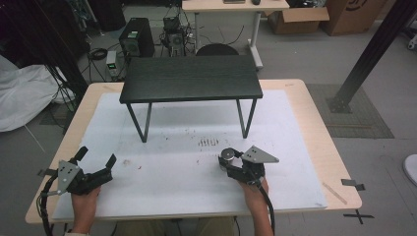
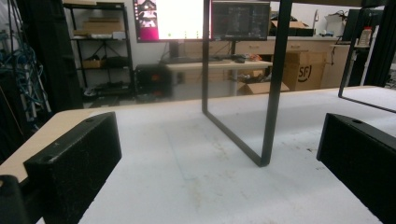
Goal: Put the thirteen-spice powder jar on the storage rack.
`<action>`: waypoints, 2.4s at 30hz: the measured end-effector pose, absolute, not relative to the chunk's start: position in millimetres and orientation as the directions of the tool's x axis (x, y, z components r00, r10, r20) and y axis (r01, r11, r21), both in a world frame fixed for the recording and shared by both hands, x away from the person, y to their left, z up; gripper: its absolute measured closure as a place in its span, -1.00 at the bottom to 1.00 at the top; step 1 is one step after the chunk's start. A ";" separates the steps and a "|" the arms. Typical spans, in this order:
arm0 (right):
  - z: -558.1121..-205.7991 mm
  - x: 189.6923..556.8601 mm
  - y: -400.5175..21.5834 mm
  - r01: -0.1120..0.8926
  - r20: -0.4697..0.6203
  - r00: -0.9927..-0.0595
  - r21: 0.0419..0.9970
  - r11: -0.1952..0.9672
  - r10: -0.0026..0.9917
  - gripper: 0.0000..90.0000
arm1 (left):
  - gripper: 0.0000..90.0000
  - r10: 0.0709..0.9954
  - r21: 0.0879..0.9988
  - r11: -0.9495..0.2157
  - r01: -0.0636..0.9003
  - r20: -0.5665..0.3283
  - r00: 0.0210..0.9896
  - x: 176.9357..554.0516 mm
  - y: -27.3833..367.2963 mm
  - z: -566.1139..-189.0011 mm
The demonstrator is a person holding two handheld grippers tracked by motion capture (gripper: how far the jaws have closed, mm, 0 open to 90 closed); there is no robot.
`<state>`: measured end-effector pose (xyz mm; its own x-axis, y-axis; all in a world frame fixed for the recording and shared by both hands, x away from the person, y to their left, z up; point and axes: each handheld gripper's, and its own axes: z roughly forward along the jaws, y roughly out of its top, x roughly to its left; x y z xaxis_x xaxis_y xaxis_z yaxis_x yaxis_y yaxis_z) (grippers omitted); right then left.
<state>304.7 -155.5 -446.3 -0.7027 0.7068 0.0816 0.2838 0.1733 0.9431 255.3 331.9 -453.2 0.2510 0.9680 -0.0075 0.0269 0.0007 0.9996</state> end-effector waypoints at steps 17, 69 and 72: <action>-427.8 301.4 -156.1 0.233 0.054 -0.718 0.958 0.167 0.694 0.08 | -0.99 0.968 1.000 0.001 0.028 -0.008 0.251 255.2 331.9 -453.2; -260.6 324.9 -121.3 0.113 0.004 -0.863 0.976 0.185 0.505 0.08 | -0.99 0.968 1.000 0.001 0.026 -0.007 0.251 255.1 332.0 -453.2; -251.7 329.8 -116.4 0.104 0.005 -0.873 0.979 0.177 0.488 0.08 | -0.99 0.968 1.000 0.000 0.026 -0.007 0.252 255.1 331.9 -453.2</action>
